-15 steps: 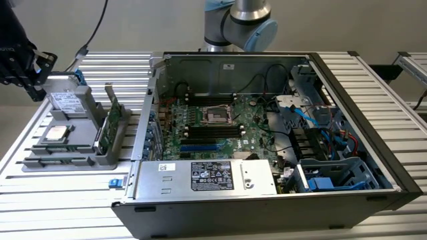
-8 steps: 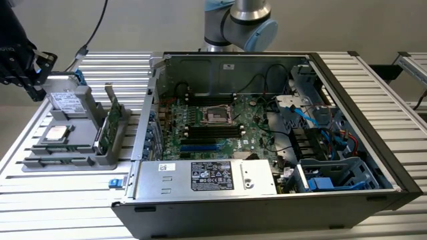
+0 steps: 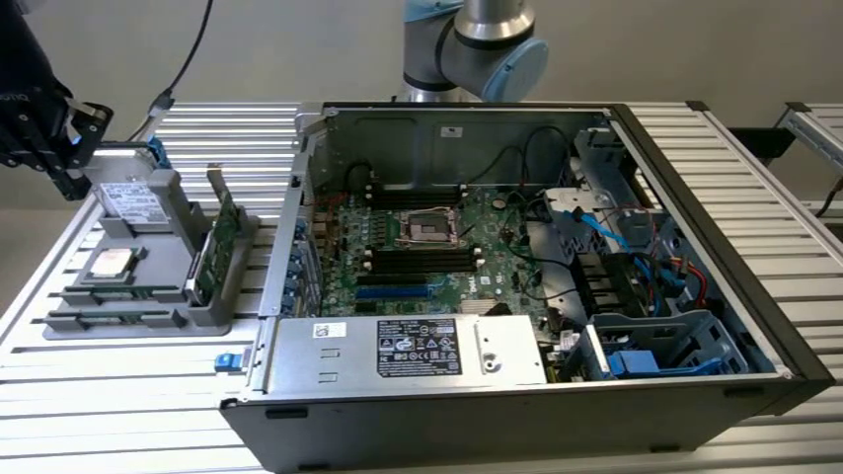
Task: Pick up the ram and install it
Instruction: 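Pick up the ram and move it above insertion slot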
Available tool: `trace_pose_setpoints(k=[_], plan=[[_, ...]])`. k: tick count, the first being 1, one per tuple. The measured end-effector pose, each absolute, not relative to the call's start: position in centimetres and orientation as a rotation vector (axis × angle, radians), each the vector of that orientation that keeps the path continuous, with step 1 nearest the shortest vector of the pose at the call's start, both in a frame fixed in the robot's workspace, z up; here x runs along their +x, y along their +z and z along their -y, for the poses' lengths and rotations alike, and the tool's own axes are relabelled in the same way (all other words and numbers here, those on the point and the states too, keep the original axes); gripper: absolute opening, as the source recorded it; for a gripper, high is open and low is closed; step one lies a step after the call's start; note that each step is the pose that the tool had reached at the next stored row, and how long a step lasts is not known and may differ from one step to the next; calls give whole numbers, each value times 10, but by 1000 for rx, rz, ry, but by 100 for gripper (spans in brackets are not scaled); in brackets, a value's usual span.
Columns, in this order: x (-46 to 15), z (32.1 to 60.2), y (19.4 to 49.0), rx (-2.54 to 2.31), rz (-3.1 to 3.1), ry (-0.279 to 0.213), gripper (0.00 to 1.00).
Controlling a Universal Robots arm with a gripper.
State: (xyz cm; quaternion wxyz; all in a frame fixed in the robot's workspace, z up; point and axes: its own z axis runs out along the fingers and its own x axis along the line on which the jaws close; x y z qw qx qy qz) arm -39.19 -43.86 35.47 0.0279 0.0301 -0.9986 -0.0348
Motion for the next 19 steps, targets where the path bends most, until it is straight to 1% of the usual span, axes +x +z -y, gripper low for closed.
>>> trace_pose_setpoints(k=[19], plan=[[-392, 439, 341, 594, 3017, -150, 10]])
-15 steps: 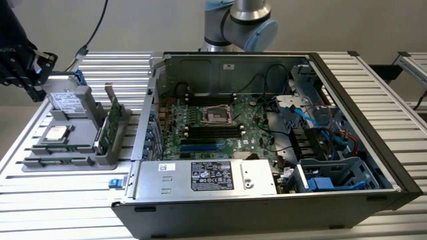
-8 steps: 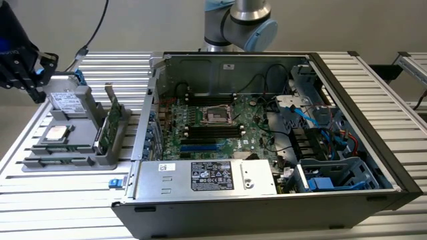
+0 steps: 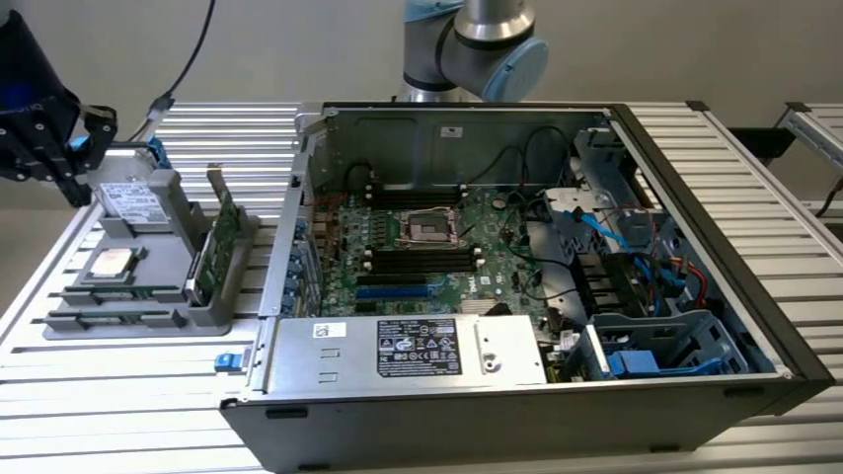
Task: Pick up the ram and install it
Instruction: 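Pick up the ram and move it above insertion slot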
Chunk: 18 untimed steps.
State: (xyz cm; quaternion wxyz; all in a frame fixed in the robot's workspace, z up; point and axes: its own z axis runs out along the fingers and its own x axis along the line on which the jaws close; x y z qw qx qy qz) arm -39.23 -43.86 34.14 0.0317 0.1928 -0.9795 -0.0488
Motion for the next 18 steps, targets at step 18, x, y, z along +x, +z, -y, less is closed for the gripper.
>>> trace_pose_setpoints(k=[18], plan=[[-392, 439, 332, 1076, 2867, -163, 10]])
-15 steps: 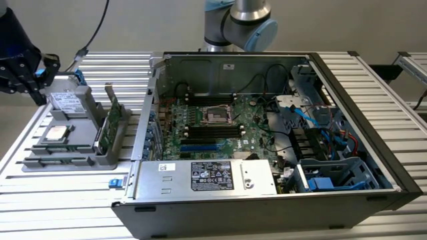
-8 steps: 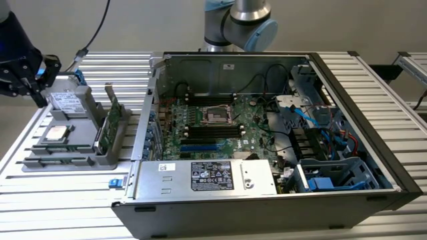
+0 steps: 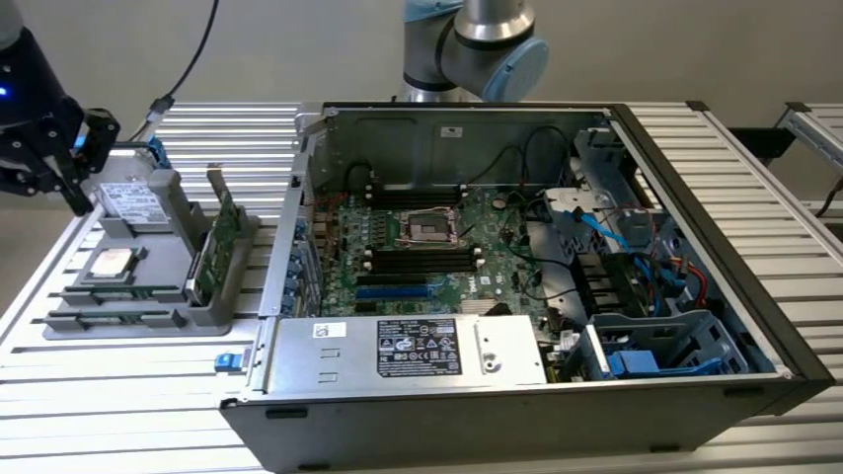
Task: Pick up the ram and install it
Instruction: 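Pick up the ram and move it above insertion slot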
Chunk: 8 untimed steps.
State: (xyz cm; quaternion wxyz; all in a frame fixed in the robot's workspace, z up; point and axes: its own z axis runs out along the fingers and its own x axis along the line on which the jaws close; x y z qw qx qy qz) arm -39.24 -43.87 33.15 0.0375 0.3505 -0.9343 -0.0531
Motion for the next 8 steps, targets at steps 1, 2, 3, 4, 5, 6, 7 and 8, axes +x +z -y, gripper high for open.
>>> trace_pose_setpoints(k=[1, 2, 3, 4, 5, 6, 7, 8], plan=[[-392, 439, 331, 1101, 2857, -162, 10], [-392, 439, 331, 1126, 2846, -161, 10], [-392, 439, 330, 1151, 2834, -160, 10], [-392, 439, 330, 1177, 2823, -159, 10], [-392, 439, 329, 1202, 2811, -158, 10], [-392, 439, 328, 1227, 2800, -156, 10], [-392, 439, 328, 1254, 2787, -155, 10], [-392, 439, 327, 1278, 2775, -154, 10]])
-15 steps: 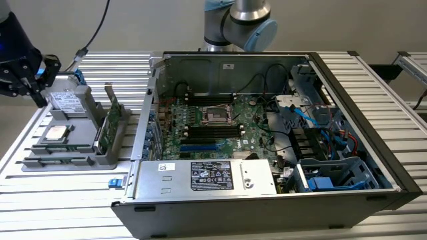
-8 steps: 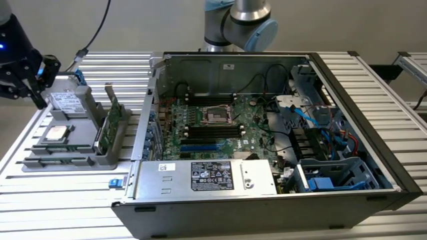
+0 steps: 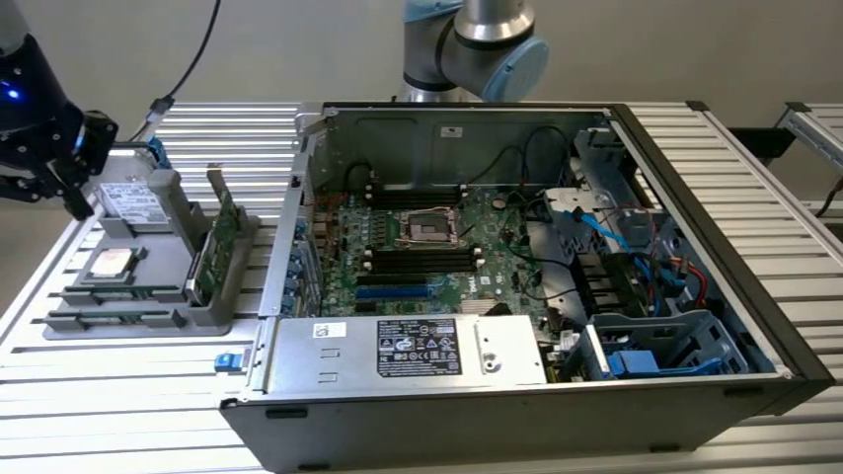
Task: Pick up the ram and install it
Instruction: 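Pick up the ram and move it above insertion slot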
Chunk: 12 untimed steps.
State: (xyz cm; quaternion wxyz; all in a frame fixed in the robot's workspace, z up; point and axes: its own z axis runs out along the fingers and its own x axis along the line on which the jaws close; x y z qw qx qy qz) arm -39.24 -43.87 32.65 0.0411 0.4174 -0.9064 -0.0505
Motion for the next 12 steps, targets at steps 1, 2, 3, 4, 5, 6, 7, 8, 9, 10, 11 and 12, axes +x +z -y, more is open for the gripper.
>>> trace_pose_setpoints(k=[1, 2, 3, 4, 5, 6, 7, 8, 9, 10, 11, 12], plan=[[-392, 439, 325, 1303, 2763, -154, 10], [-392, 439, 324, 1328, 2750, -154, 10], [-392, 439, 323, 1353, 2737, -153, 10], [-392, 439, 322, 1378, 2724, -153, 10], [-392, 439, 321, 1403, 2711, -153, 10], [-392, 439, 319, 1427, 2698, -153, 10], [-392, 439, 318, 1450, 2684, -152, 10], [-392, 439, 317, 1474, 2670, -151, 10], [-392, 439, 316, 1498, 2656, -150, 10], [-392, 439, 315, 1522, 2641, -149, 10], [-392, 439, 315, 1546, 2626, -147, 10], [-392, 439, 314, 1570, 2611, -146, 10]])
